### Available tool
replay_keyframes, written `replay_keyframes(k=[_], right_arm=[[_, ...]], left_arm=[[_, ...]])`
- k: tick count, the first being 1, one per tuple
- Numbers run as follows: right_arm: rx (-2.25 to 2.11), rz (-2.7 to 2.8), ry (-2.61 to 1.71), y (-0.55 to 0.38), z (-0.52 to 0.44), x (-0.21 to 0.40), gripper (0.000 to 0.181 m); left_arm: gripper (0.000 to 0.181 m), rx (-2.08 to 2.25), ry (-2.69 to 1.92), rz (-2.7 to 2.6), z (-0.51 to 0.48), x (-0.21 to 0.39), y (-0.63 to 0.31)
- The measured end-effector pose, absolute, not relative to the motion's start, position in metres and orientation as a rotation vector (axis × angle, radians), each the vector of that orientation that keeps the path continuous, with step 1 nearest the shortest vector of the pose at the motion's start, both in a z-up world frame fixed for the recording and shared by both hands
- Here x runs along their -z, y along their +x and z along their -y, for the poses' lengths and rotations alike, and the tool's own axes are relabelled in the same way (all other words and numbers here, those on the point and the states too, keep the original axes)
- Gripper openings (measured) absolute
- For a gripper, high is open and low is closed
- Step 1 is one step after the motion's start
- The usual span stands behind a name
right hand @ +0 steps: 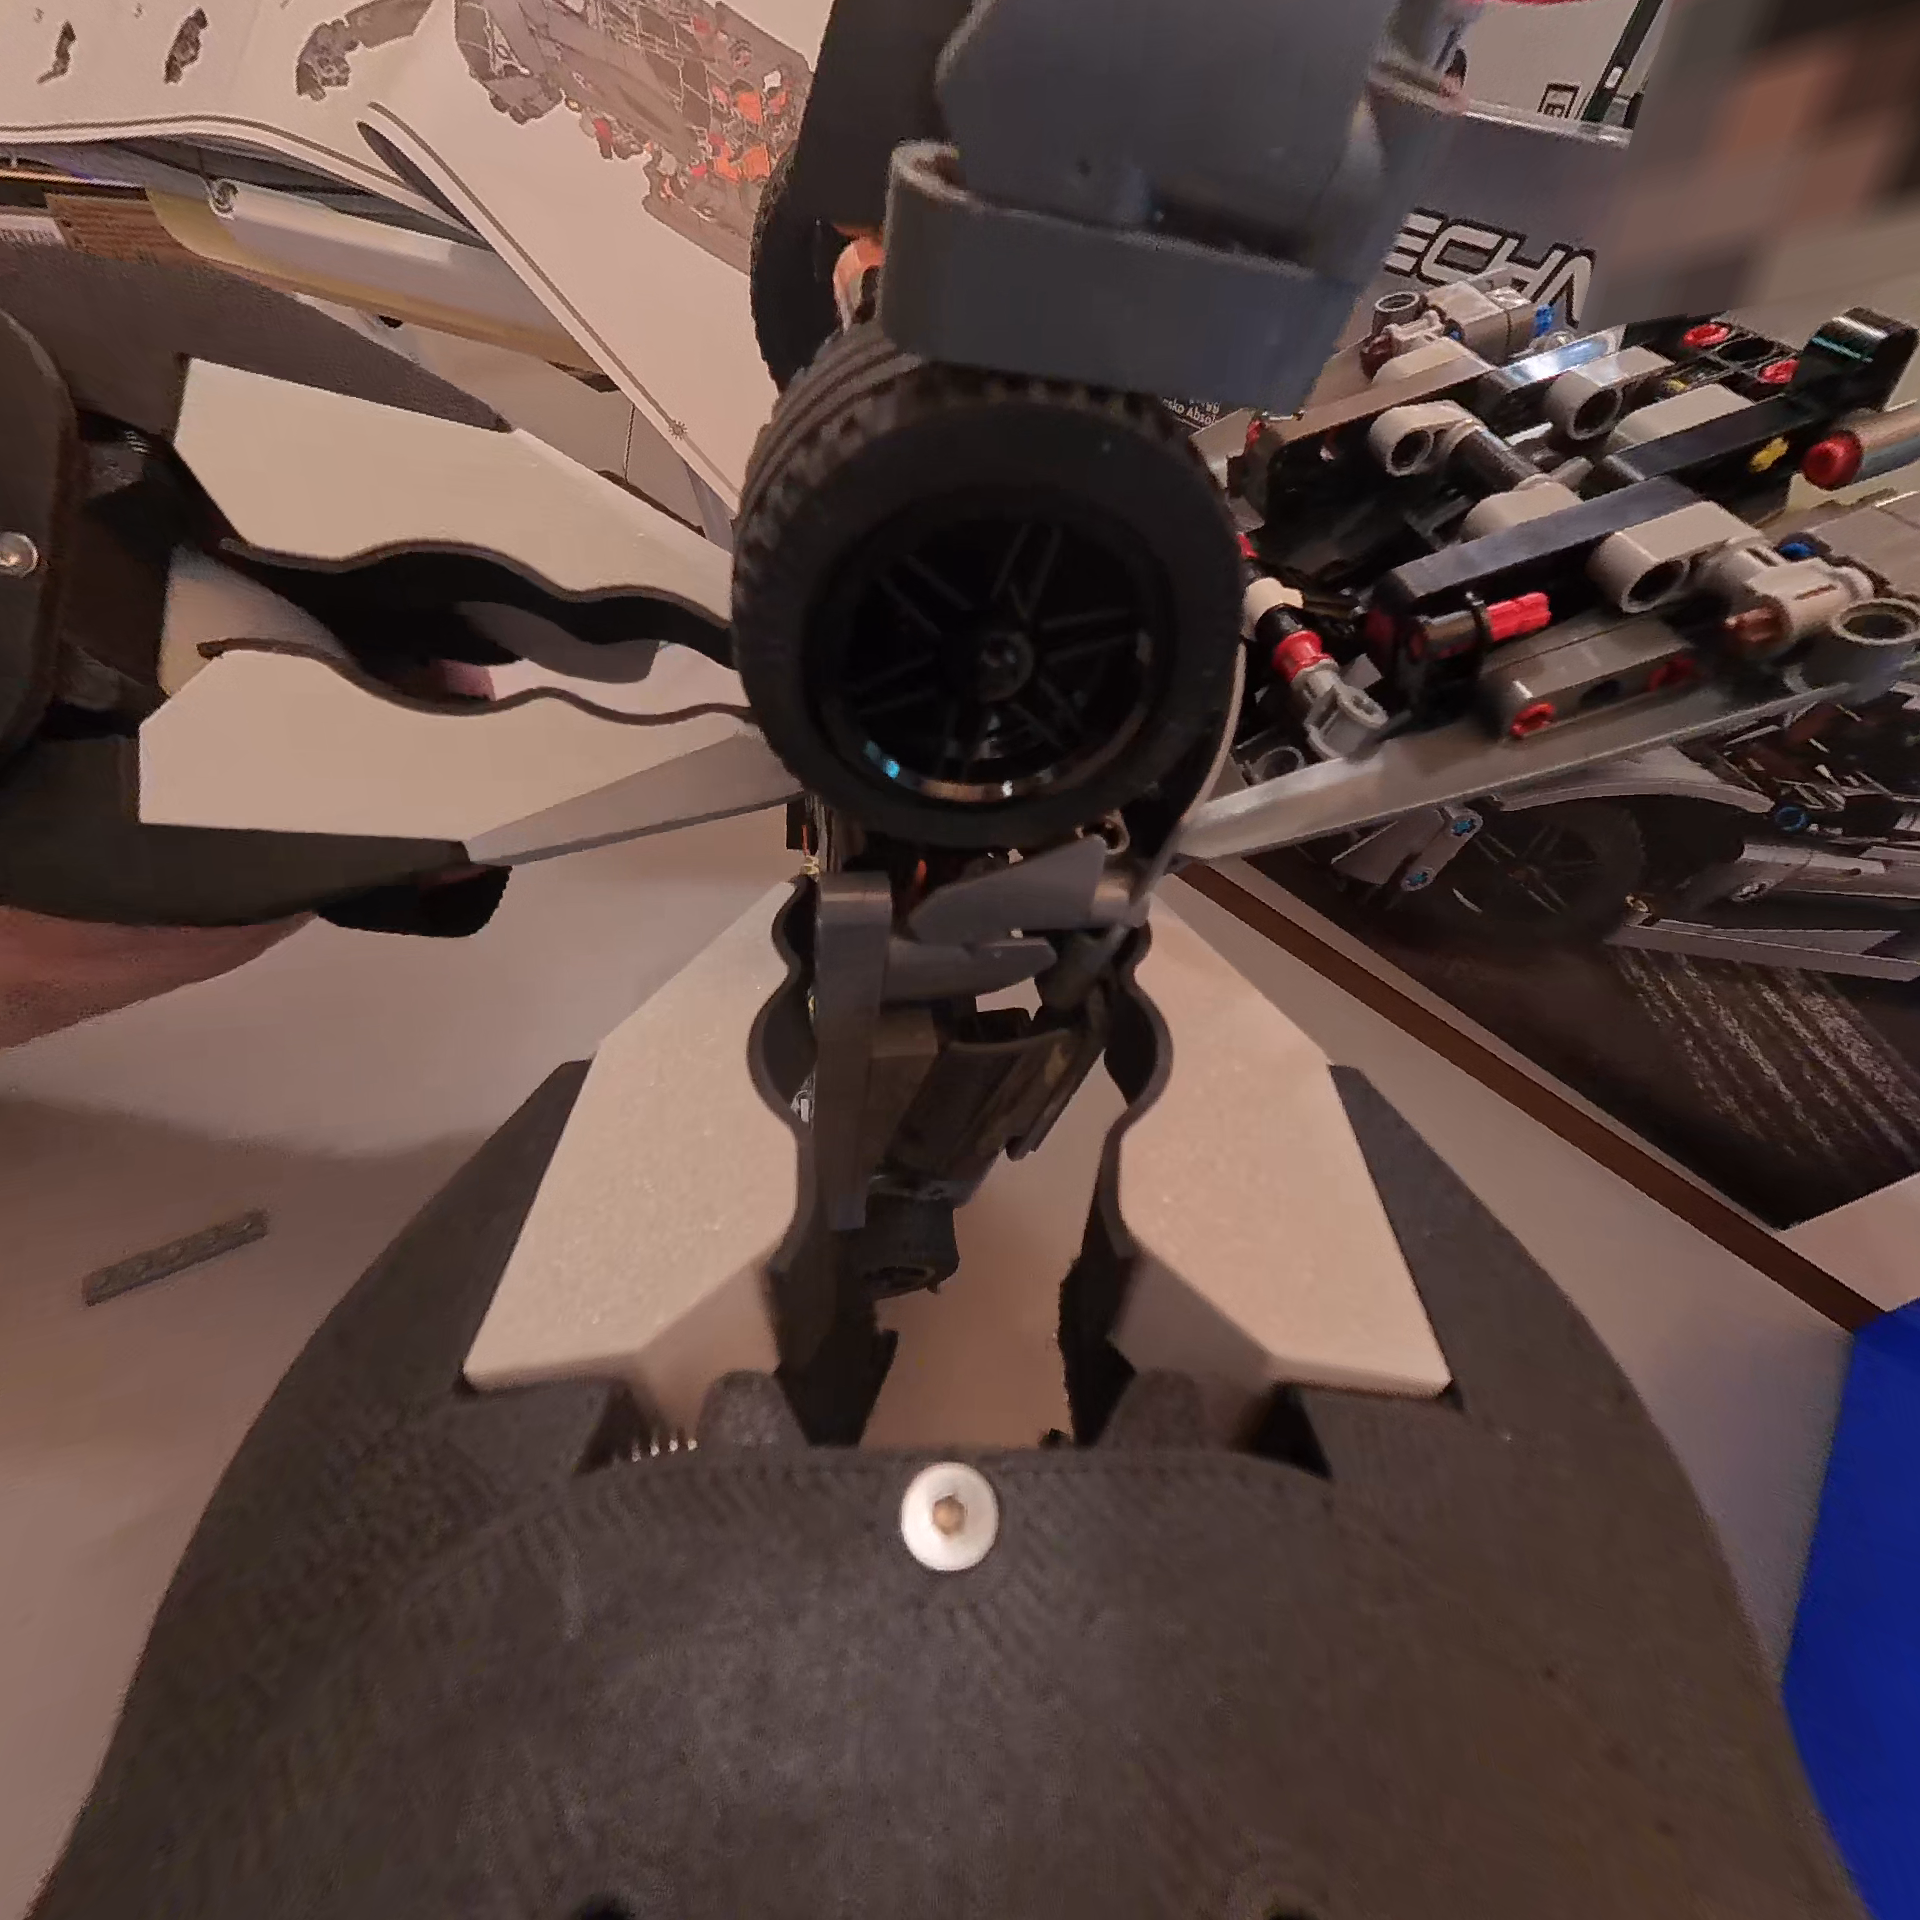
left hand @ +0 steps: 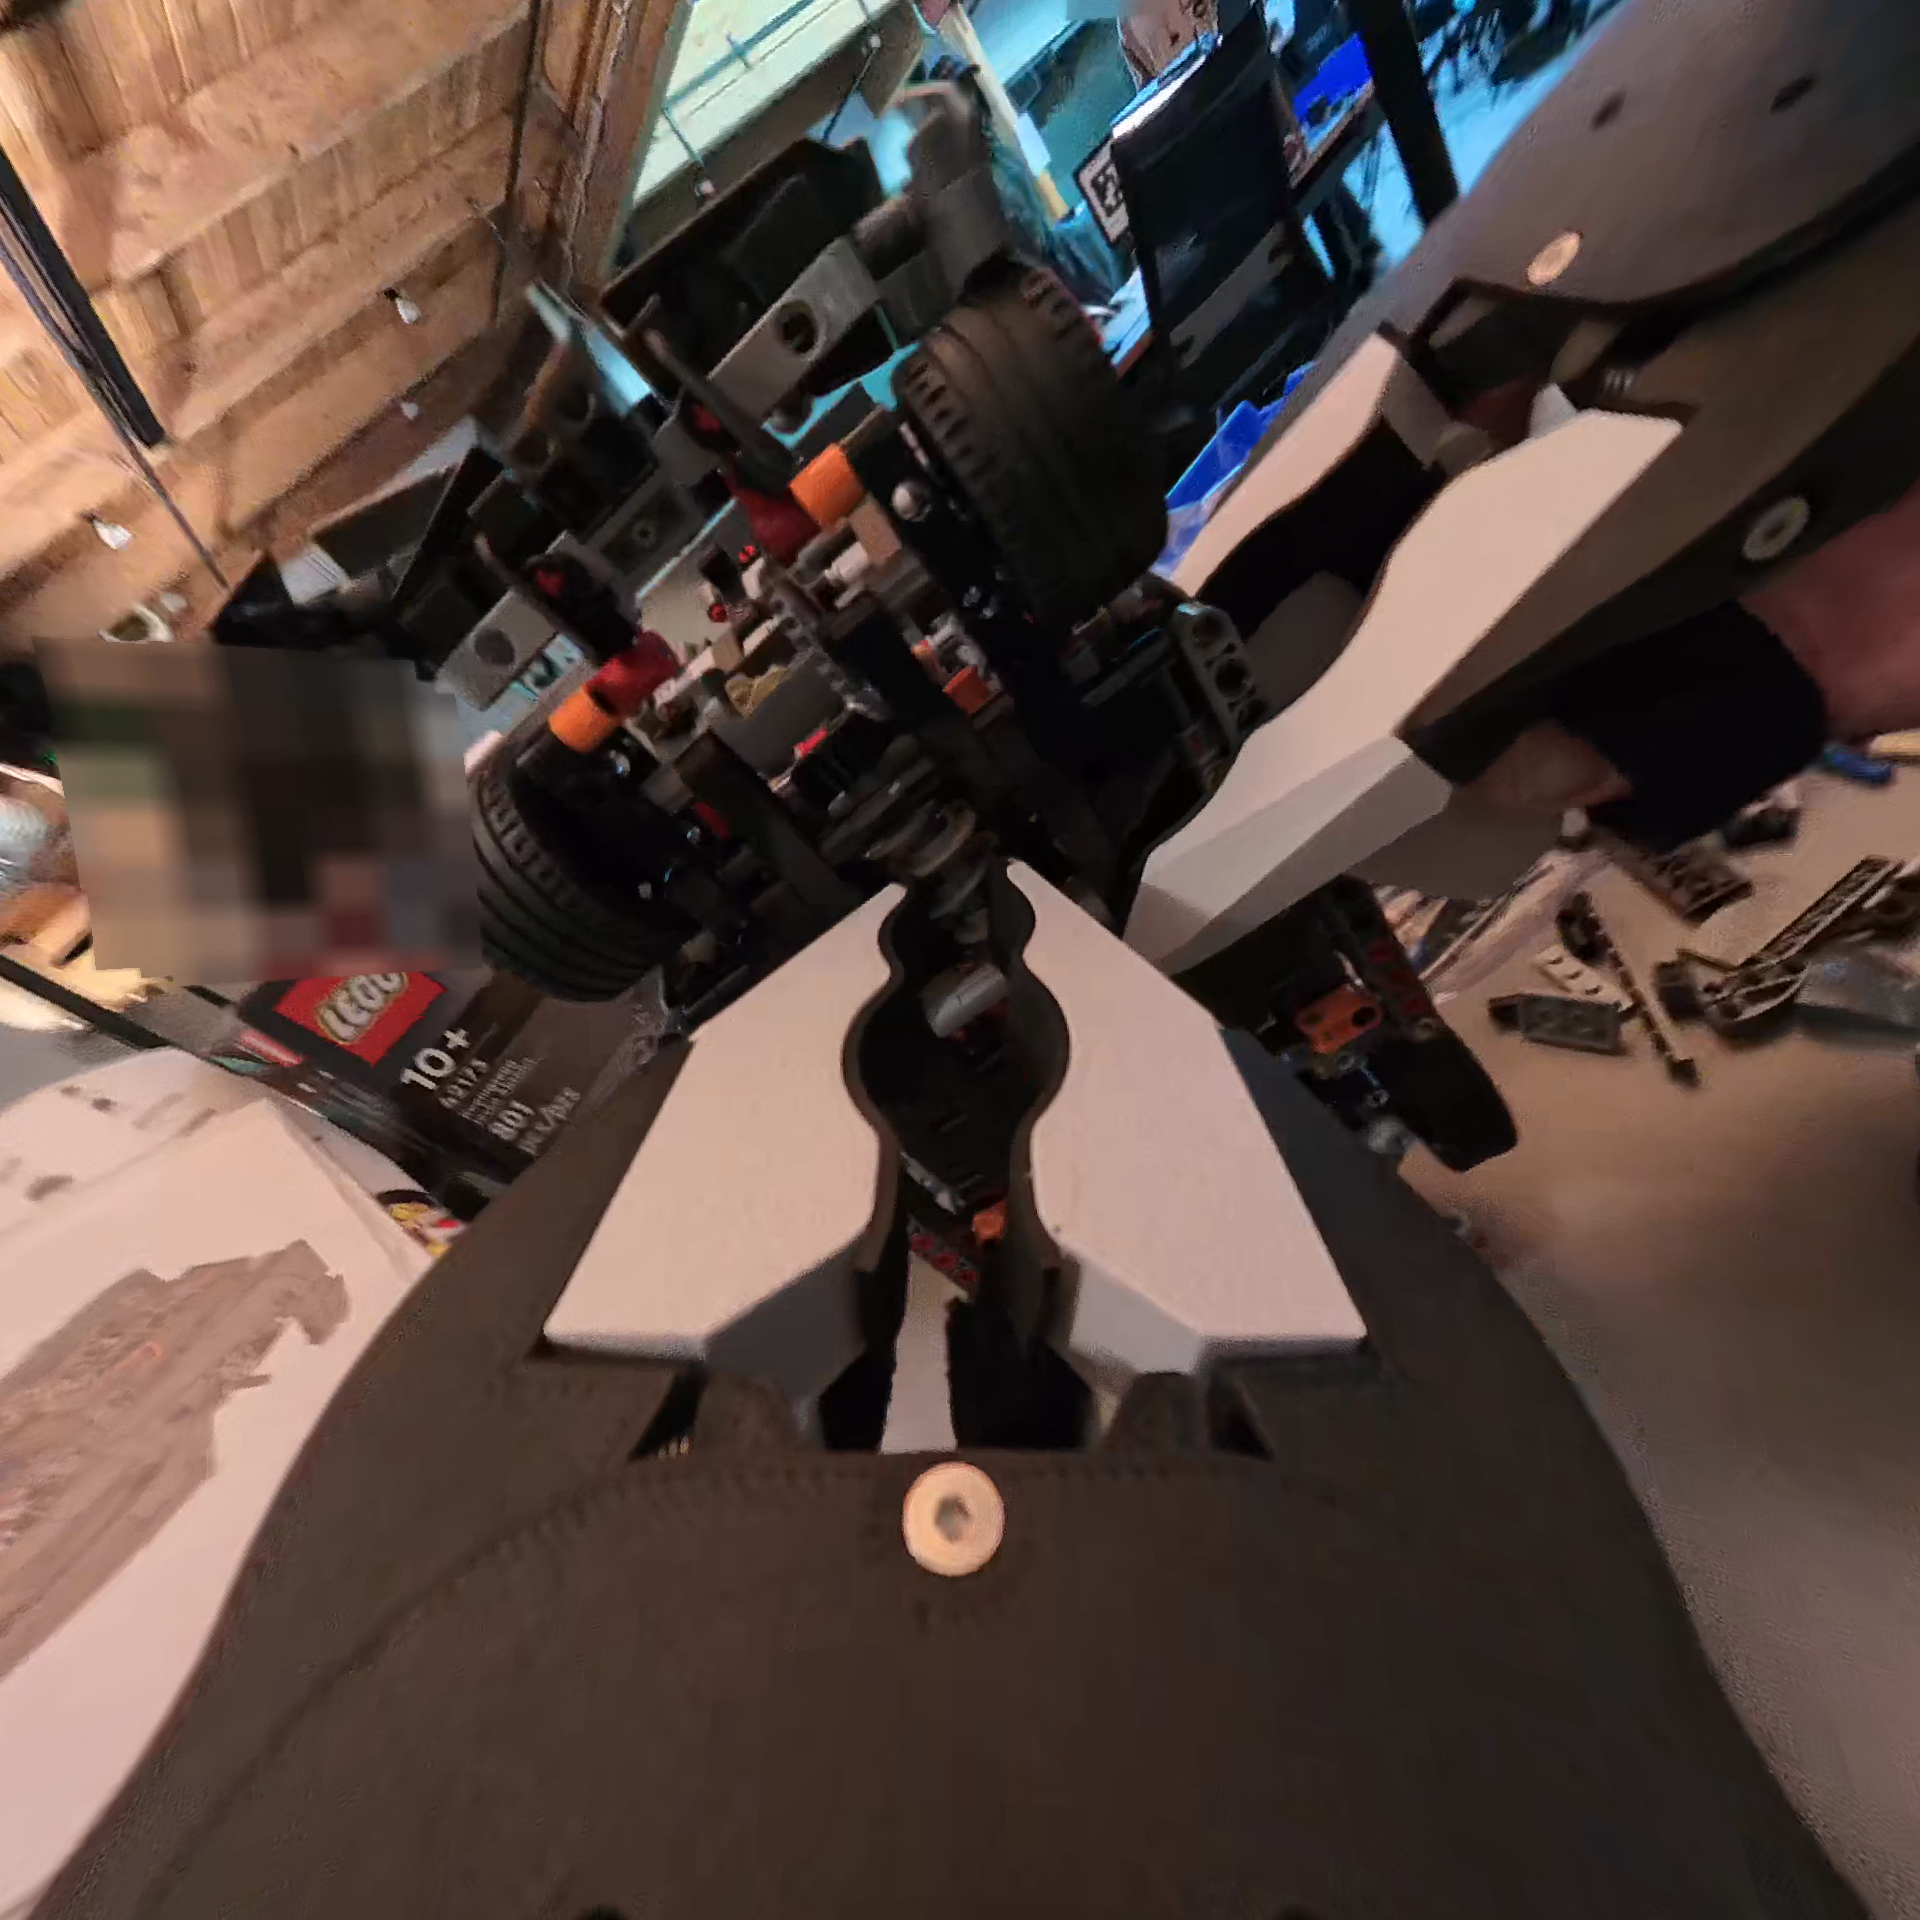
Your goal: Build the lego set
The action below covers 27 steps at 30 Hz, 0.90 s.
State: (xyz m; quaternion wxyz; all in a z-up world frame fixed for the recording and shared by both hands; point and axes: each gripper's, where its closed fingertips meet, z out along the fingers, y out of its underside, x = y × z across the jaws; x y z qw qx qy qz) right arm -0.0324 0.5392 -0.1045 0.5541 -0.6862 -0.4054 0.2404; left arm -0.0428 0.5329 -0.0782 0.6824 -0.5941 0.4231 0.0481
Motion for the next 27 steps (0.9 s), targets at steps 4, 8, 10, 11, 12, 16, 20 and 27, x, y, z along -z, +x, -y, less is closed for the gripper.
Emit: replay_keyframes(k=[4,8,10,11,12,16,20,27], right_arm=[[-0.568,0.955,-1.621,-0.031,-0.54,0.105,0.054],[-0.579,0.933,-1.632,-0.031,-0.542,0.105,0.054],[-0.584,0.922,-1.639,-0.031,-0.544,0.105,0.054],[-0.584,0.919,-1.64,-0.03,-0.544,0.105,0.054],[-0.586,0.917,-1.642,-0.03,-0.545,0.105,0.054],[-0.589,0.919,-1.641,-0.03,-0.545,0.105,0.054],[-0.572,0.947,-1.622,-0.035,-0.54,0.104,0.054],[-0.567,0.956,-1.612,-0.037,-0.538,0.104,0.054]], left_arm=[[0.008,-0.178,-1.3,-1.002,-0.533,0.078,-0.042],[0.009,-0.085,-1.329,-1.031,-0.535,0.079,-0.042],[0.009,-0.04,-1.352,-1.061,-0.534,0.078,-0.044],[0.011,-0.032,-1.334,-1.078,-0.531,0.074,-0.045],[0.014,-0.037,-1.32,-1.092,-0.528,0.071,-0.046],[0.025,-0.051,-1.26,-1.136,-0.517,0.06,-0.053],[0.037,-0.139,-1.141,-1.018,-0.513,0.024,-0.078],[0.059,-0.236,-1.169,-1.029,-0.537,0.032,-0.081]])
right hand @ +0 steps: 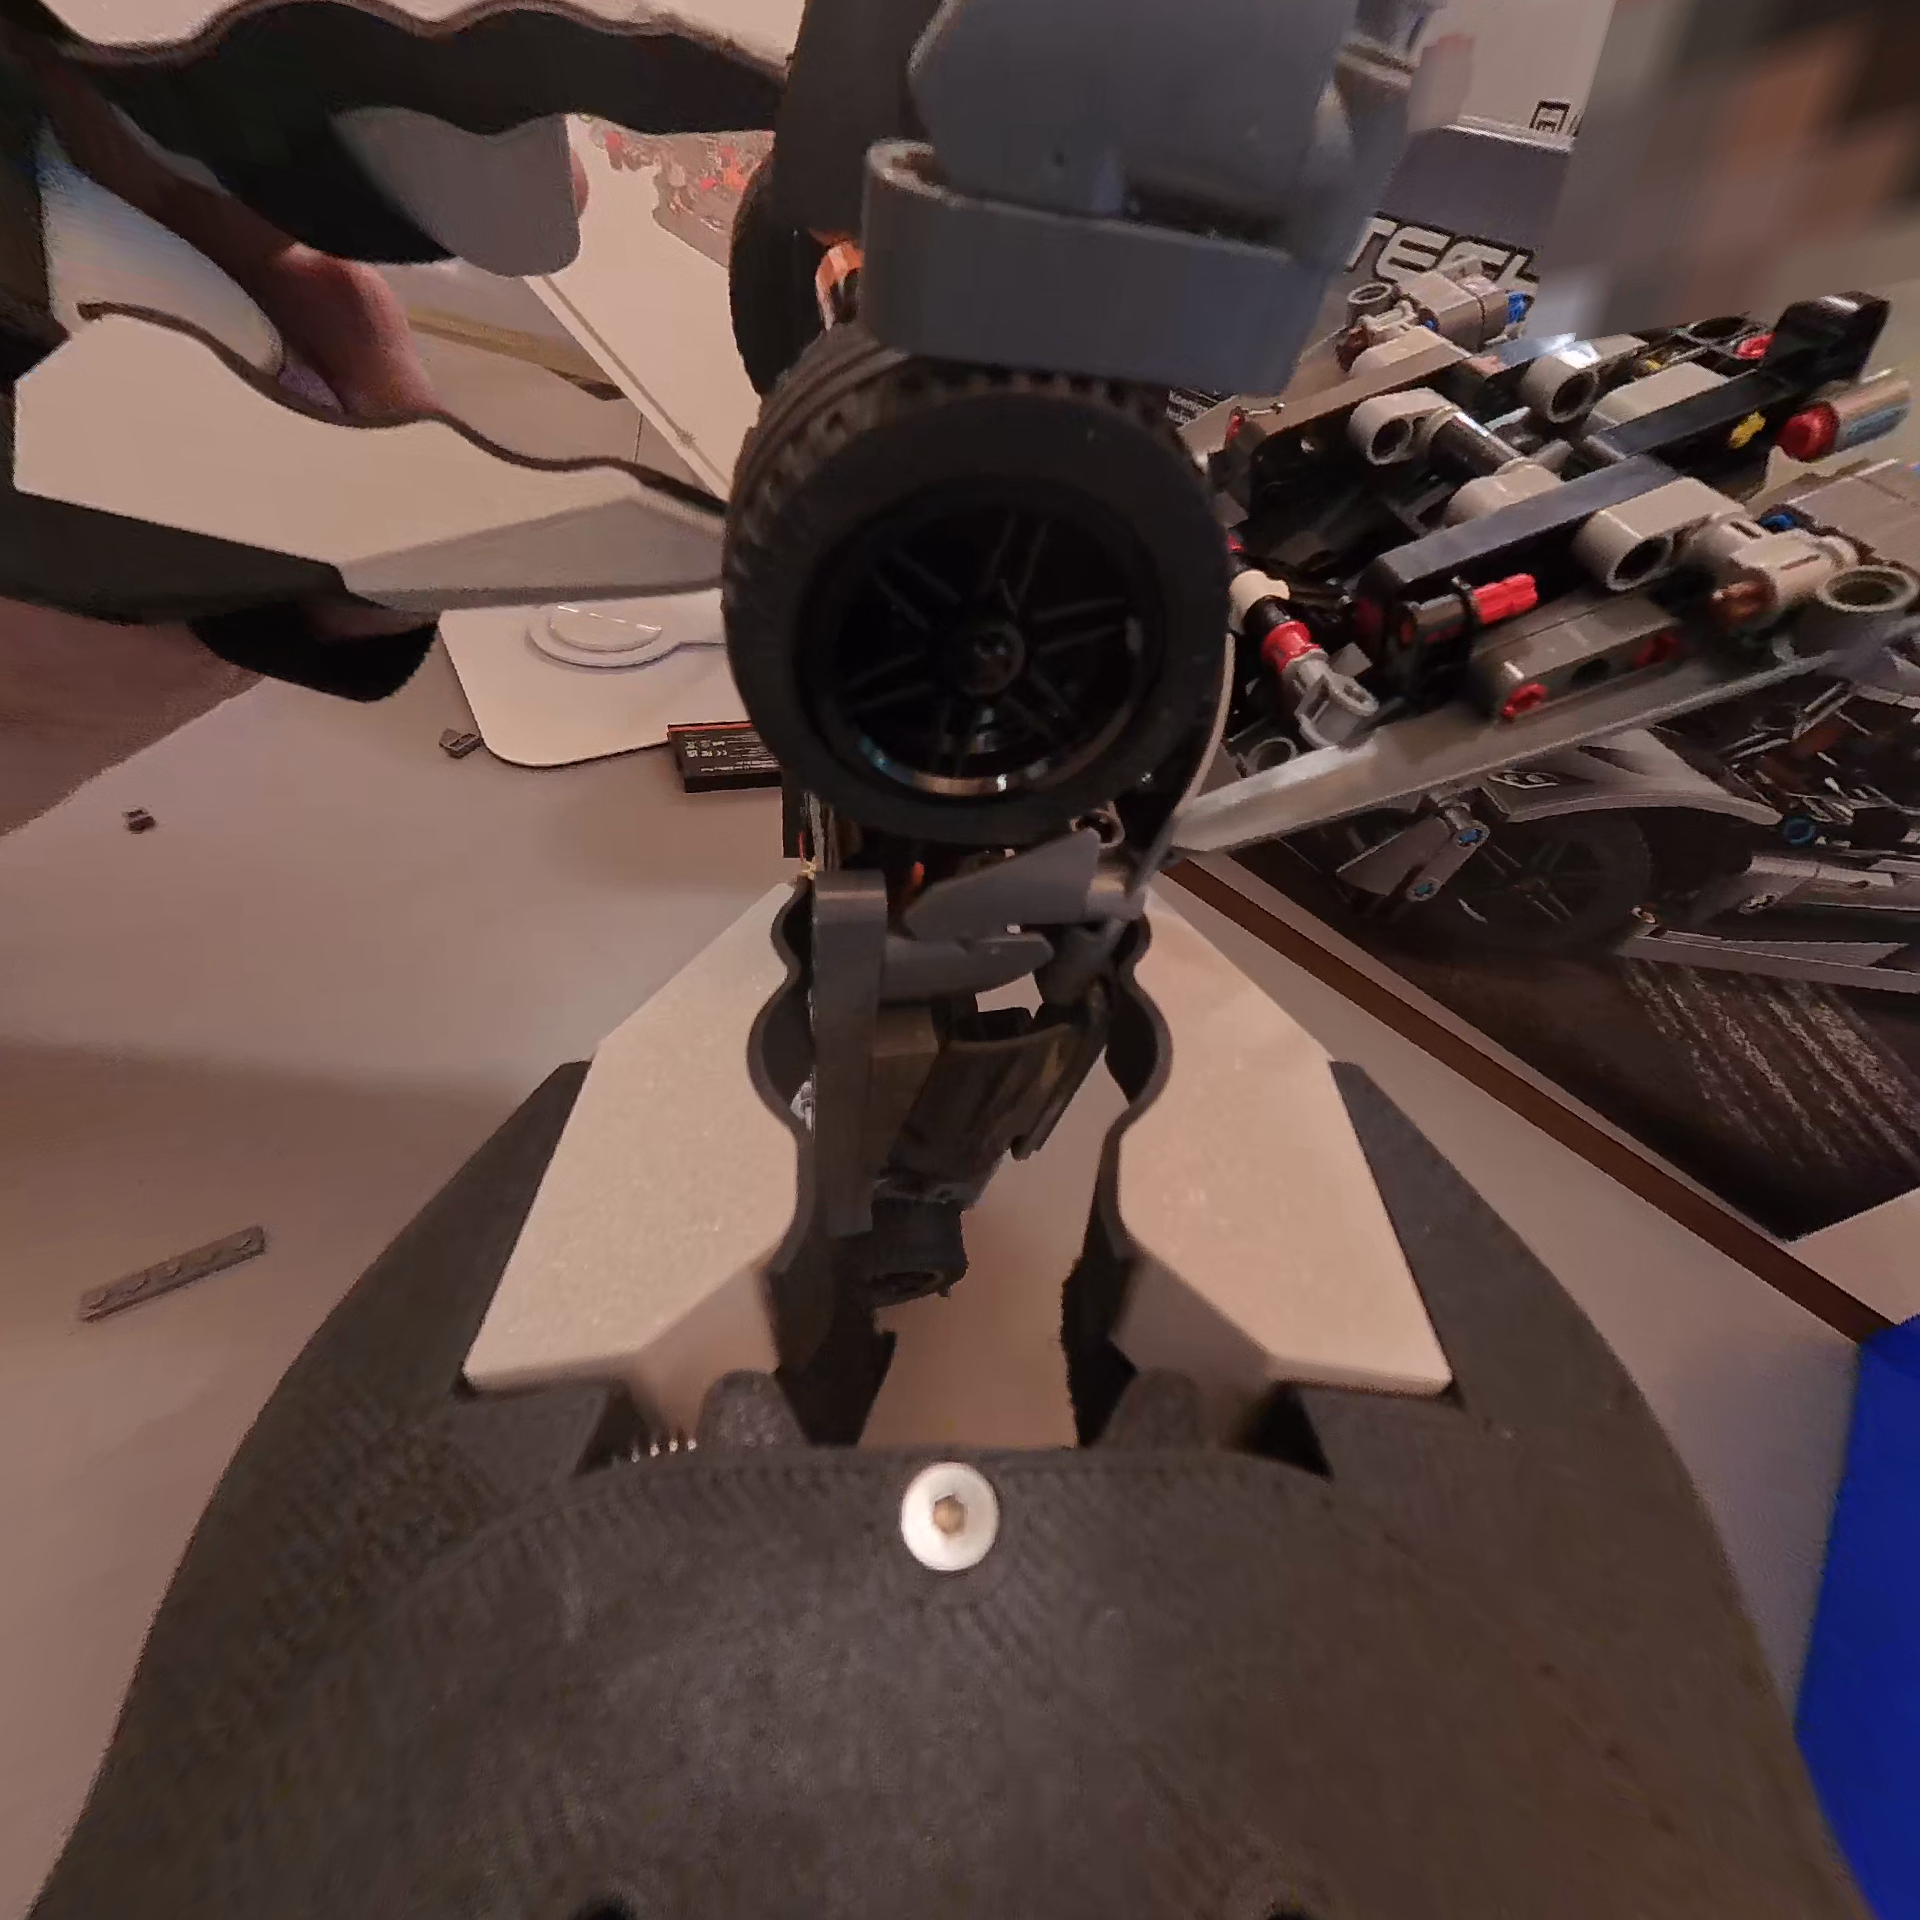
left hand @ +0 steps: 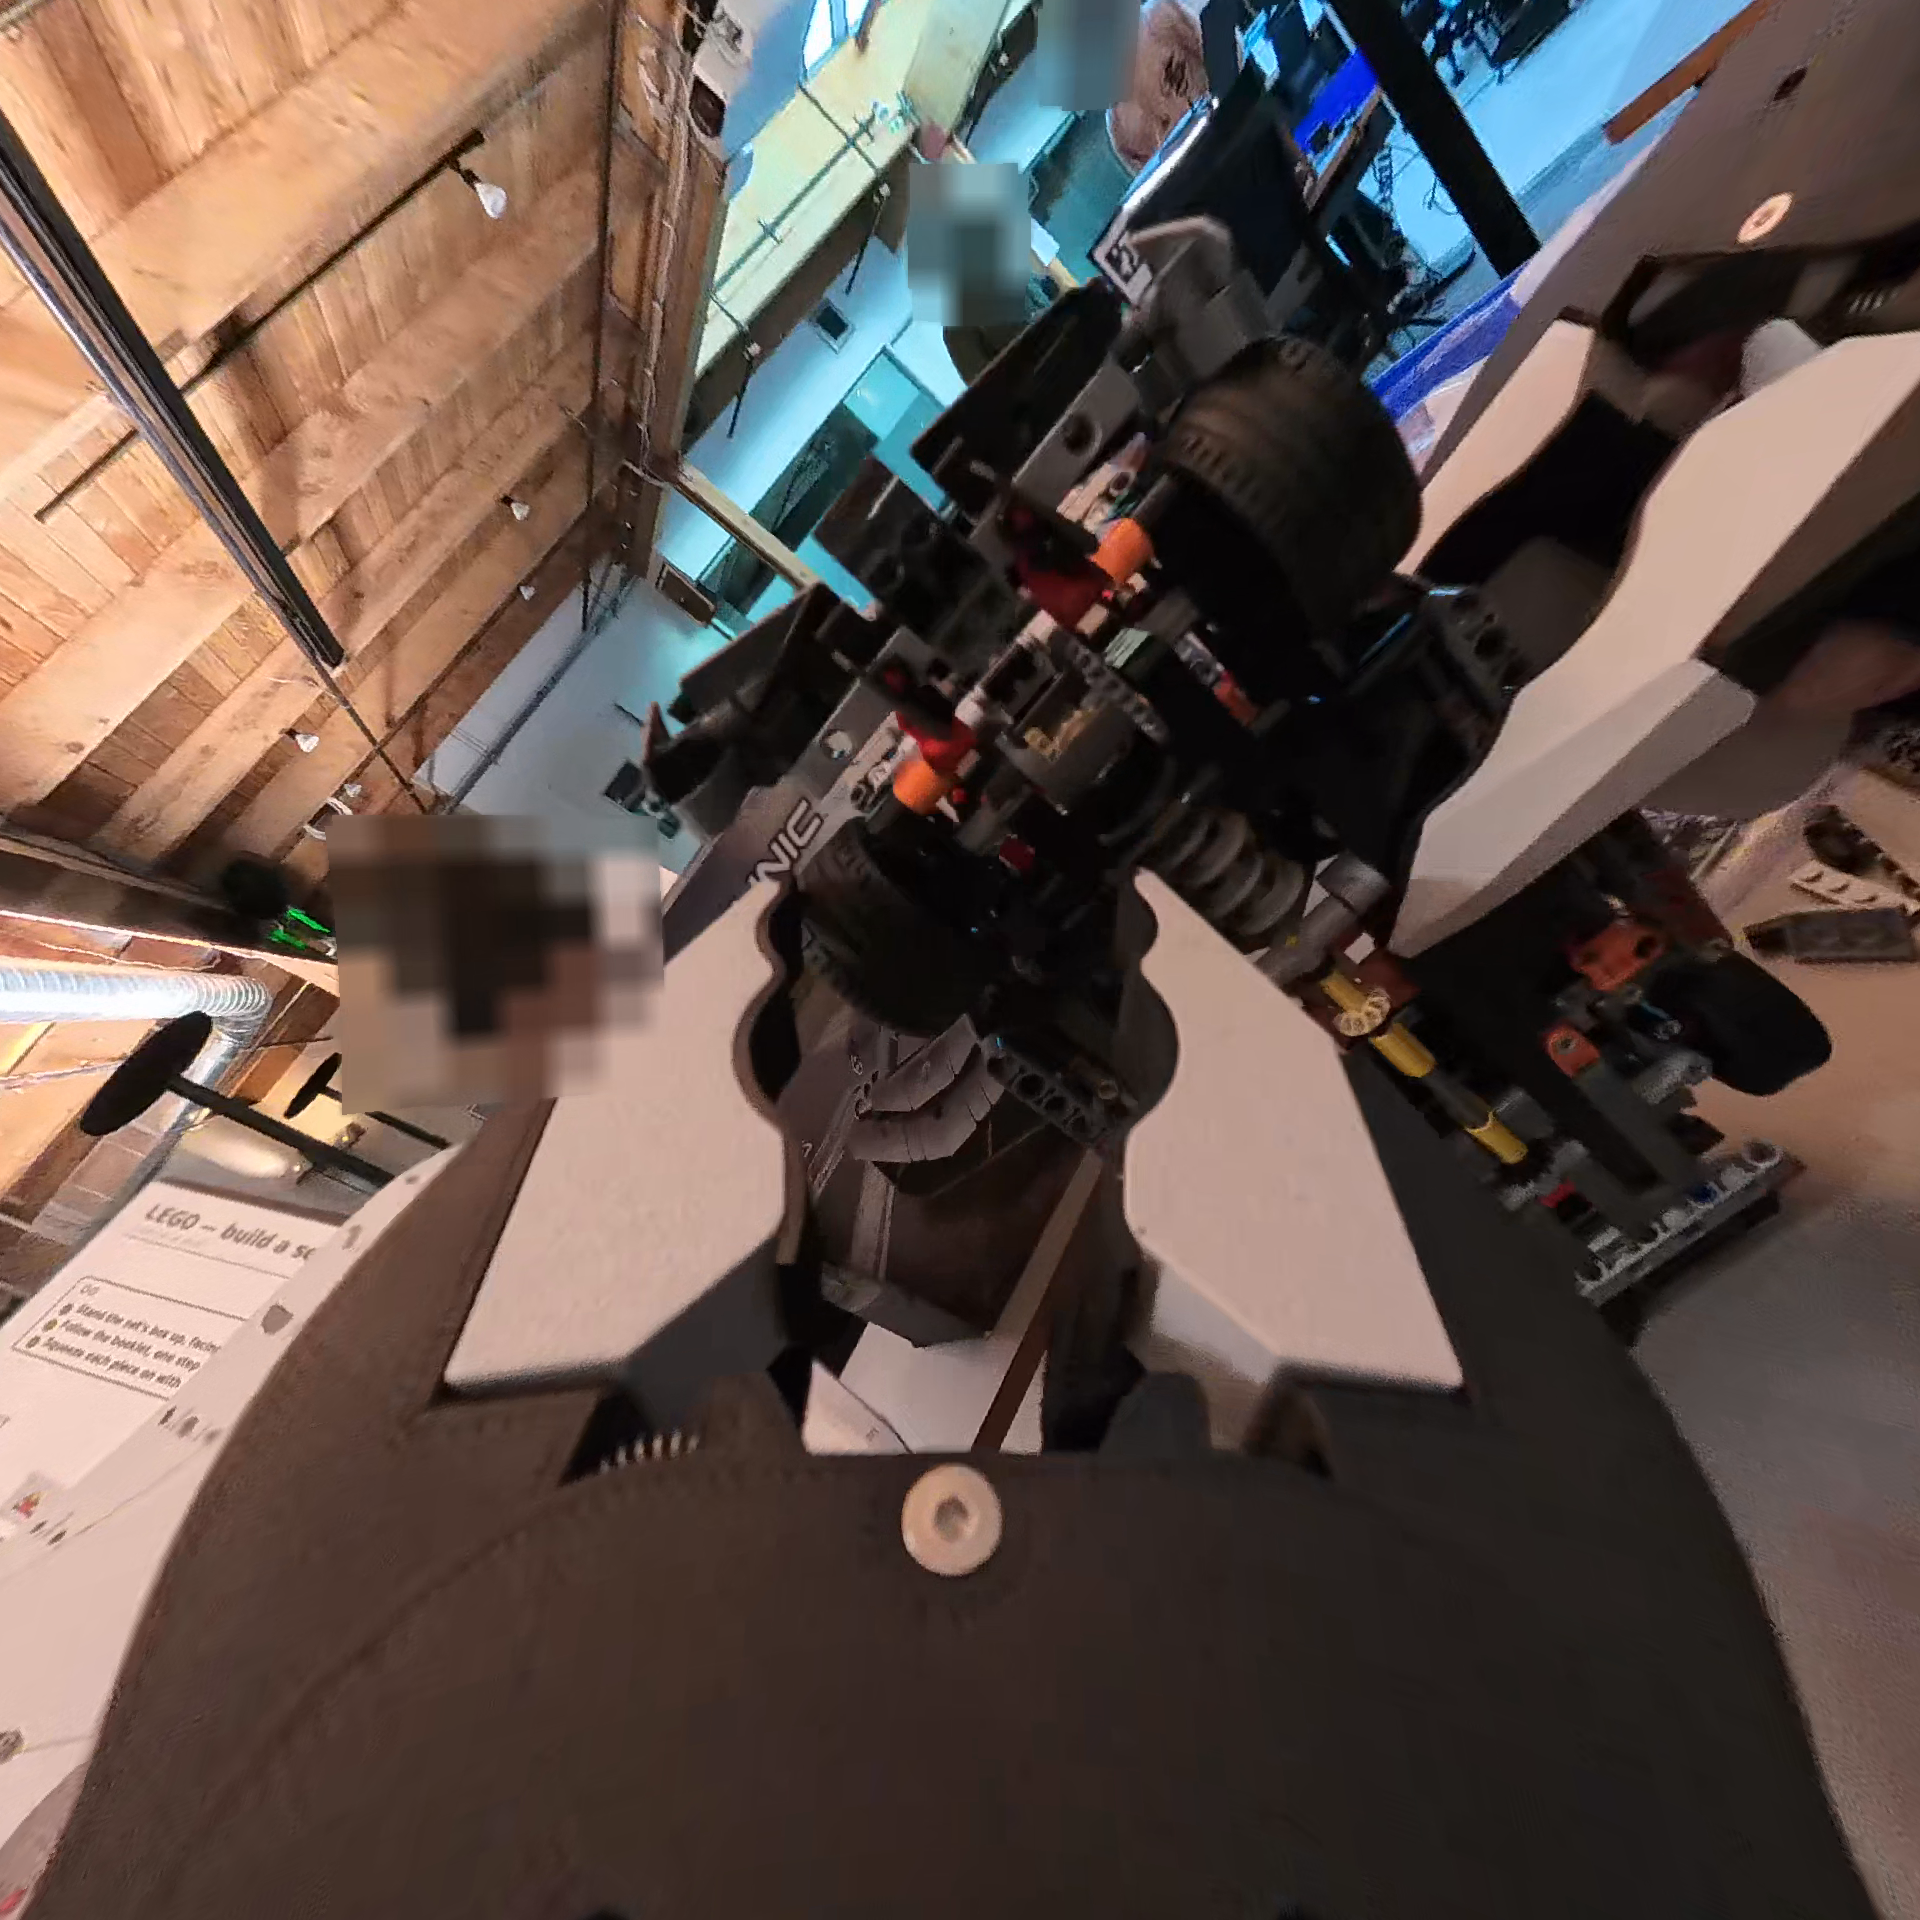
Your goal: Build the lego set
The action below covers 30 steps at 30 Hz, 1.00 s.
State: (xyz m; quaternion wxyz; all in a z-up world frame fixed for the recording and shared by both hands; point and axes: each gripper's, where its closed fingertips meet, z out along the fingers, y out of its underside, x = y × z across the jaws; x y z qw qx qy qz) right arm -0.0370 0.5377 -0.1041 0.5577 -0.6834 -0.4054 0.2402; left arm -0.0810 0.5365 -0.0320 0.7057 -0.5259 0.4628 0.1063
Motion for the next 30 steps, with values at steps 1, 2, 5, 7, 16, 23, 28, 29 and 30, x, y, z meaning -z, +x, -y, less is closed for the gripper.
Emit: replay_keyframes(k=[1,2,5,7,16,23,28,29,30], right_arm=[[-0.567,0.954,-1.615,-0.036,-0.538,0.104,0.054],[-0.572,0.95,-1.618,-0.035,-0.539,0.104,0.054],[-0.586,0.93,-1.631,-0.031,-0.543,0.105,0.054],[-0.607,0.932,-1.627,-0.031,-0.543,0.105,0.054],[-0.602,0.949,-1.614,-0.034,-0.54,0.105,0.054],[-0.641,1.091,-1.535,-0.042,-0.527,0.104,0.053],[-0.676,1.187,-1.477,-0.045,-0.519,0.105,0.053],[-0.68,1.202,-1.467,-0.046,-0.518,0.105,0.053],[-0.685,1.211,-1.463,-0.045,-0.518,0.106,0.053]], left_arm=[[0.059,-0.248,-1.171,-1.023,-0.537,0.033,-0.08],[0.056,-0.264,-1.17,-1.01,-0.537,0.034,-0.082],[0.025,-0.308,-1.18,-1.067,-0.535,0.054,-0.081],[0.023,-0.361,-1.175,-1.106,-0.537,0.073,-0.078],[0.051,-0.287,-1.098,-0.981,-0.528,0.033,-0.09],[0.069,0.143,-1.22,-0.998,-0.53,0.035,-0.095],[0.054,0.565,-1.275,-1.044,-0.515,0.035,-0.095],[0.049,0.598,-1.291,-1.079,-0.511,0.038,-0.094],[0.048,0.589,-1.296,-1.097,-0.51,0.039,-0.093]])
